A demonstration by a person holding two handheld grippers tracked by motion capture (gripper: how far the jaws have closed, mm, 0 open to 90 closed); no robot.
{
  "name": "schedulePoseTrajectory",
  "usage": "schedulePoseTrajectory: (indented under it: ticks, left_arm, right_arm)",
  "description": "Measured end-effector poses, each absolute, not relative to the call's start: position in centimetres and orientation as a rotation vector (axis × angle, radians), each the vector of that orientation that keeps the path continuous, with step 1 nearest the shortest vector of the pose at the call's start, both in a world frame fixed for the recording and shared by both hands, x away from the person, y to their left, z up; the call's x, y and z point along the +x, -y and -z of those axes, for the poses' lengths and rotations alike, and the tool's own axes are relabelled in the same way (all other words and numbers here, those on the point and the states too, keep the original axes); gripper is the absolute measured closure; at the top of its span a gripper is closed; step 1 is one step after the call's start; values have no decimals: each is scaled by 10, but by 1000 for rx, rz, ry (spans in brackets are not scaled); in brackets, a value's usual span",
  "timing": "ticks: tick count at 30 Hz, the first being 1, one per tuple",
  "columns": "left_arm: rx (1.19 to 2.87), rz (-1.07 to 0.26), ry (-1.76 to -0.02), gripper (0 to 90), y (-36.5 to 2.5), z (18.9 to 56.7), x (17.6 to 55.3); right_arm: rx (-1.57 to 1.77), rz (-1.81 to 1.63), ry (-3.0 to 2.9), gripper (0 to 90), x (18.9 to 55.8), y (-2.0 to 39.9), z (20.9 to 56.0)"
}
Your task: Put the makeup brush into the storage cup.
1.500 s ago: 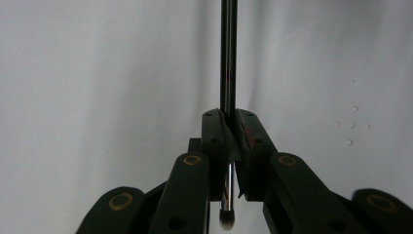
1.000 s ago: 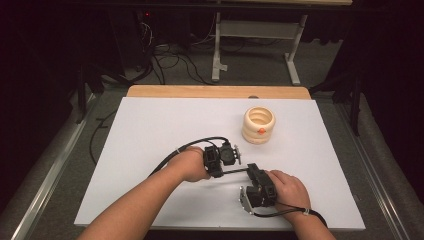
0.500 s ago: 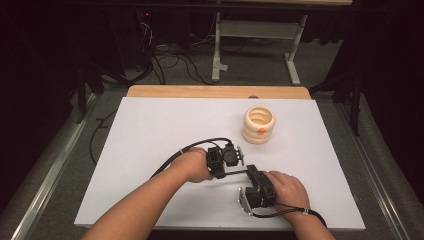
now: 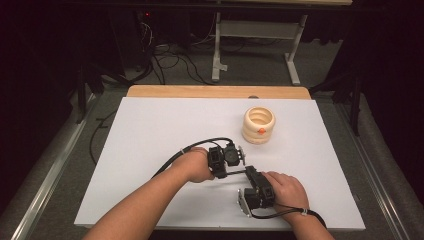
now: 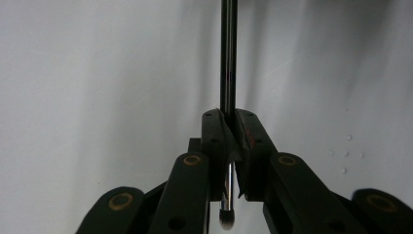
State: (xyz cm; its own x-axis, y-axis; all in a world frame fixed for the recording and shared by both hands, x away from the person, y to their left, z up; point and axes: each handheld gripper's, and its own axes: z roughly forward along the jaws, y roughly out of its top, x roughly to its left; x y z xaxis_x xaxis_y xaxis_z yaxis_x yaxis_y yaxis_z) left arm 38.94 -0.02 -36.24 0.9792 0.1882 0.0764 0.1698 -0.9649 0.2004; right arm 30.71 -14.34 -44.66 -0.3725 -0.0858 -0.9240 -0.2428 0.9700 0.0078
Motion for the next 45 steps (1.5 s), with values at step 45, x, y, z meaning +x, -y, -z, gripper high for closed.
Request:
schedulePoseTrajectory:
  ticks: [45]
  left_arm:
    - [2928, -99, -312, 615, -5, 363, 392]
  right_arm:
    - [-263, -154, -1946, 855, 308, 144, 445]
